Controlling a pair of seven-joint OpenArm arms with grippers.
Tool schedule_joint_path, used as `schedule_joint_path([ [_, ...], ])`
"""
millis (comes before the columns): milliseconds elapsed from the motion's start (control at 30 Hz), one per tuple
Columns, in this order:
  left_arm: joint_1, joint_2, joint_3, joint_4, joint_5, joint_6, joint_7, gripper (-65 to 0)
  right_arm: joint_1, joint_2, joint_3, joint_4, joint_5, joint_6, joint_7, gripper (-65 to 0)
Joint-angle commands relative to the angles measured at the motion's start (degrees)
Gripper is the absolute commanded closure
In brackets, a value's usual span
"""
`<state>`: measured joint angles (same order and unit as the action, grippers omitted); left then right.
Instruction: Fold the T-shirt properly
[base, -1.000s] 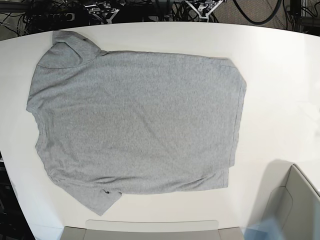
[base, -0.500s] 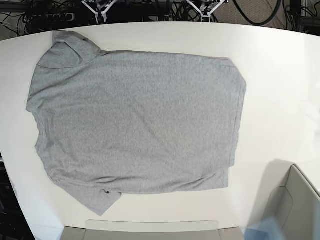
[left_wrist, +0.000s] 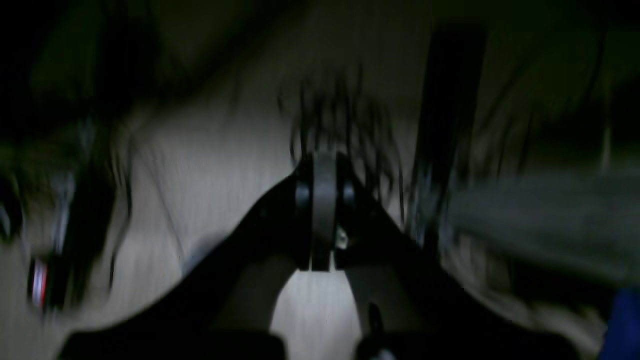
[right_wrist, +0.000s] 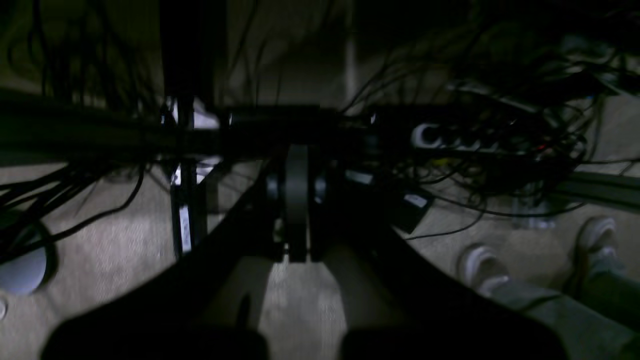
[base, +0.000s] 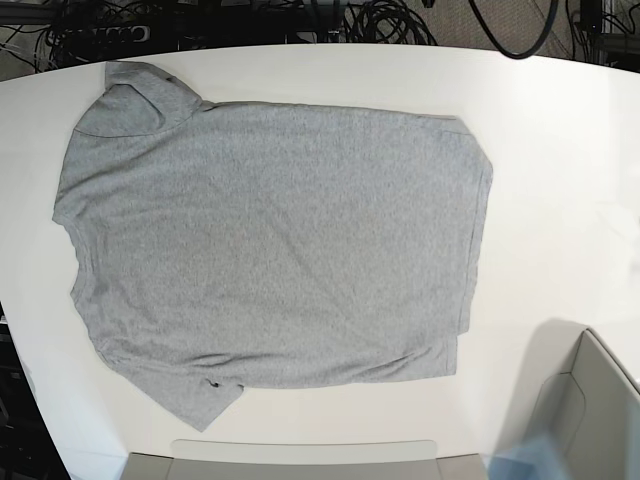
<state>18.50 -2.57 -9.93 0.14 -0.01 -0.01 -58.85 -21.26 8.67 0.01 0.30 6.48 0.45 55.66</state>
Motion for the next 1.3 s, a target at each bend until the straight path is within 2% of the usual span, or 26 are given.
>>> schedule_joint_path([
  [0,2.2,-0.2,-0.13,-0.1,-0.12,0.14,-5.19,-0.4,-1.73,0.34,-0.05,-0.25,0.16,0.04,3.81,-0.1],
  [67,4.05,-0.2,-0.13,-0.1,-0.03,0.14,-13.28,-0.4,-3.14,0.34,-0.41,-0.25,0.07,0.04,9.53,-0.1],
  [133,5.19,0.15,-0.13,0.52,-0.03,0.14,-19.08,-0.4,-4.28,0.34,-0.23,0.89,-0.02,0.04,10.32,-0.1],
  [200,6.25,-0.03,-0.13,3.86,-0.03,0.14,-16.97,-0.4,-4.63,0.7,0.03,2.3,0.24,0.04,10.32,-0.1],
  [333,8.88,0.24,-0.13,9.4,-0.03,0.14,-18.03,-0.4,-8.68,0.7,-0.05,9.51,0.24,0.04,10.41,-0.1],
  [467,15.21,0.41,-0.13,21.97,-0.03,0.14,-17.94,-0.4,-16.94,1.14,0.03,26.03,0.24,0.04,10.41,-0.1],
  [633,24.27,2.44,-0.13,42.19,-0.03,0.14,-17.77,-0.4,-28.63,1.4,0.12,50.39,0.33,0.04,10.14,-0.1],
  [733,28.93,2.7,-0.04,52.56,0.05,0.14,-17.68,-1.0,-33.82,1.49,0.12,62.61,1.74,0.04,6.89,-0.1],
  [833,31.92,3.67,-0.31,60.91,0.05,0.14,-17.68,-5.3,-38.13,3.86,0.12,74.91,7.37,0.04,-0.14,-0.1],
  [900,33.15,4.02,-0.22,64.61,0.05,0.14,-17.68,-9.8,-40.5,6.76,0.12,82.56,12.73,0.04,-5.5,-0.1],
  [1033,33.59,4.63,-0.13,68.74,0.05,0.14,-17.77,-14.7,-44.55,12.92,0.38,93.2,21.26,0.04,-11.92,-1.1],
  [1133,33.59,4.63,-0.22,71.73,0.05,0.14,-17.59,-16.1,-47.97,16.96,2.67,98.56,27.85,0.04,-14.3,-8.2],
  [1267,33.67,4.63,-0.22,74.54,0.14,0.14,-15.57,-19.1,-50.0,18.28,6.45,101.02,37.08,0.04,-14.91,-23.1],
])
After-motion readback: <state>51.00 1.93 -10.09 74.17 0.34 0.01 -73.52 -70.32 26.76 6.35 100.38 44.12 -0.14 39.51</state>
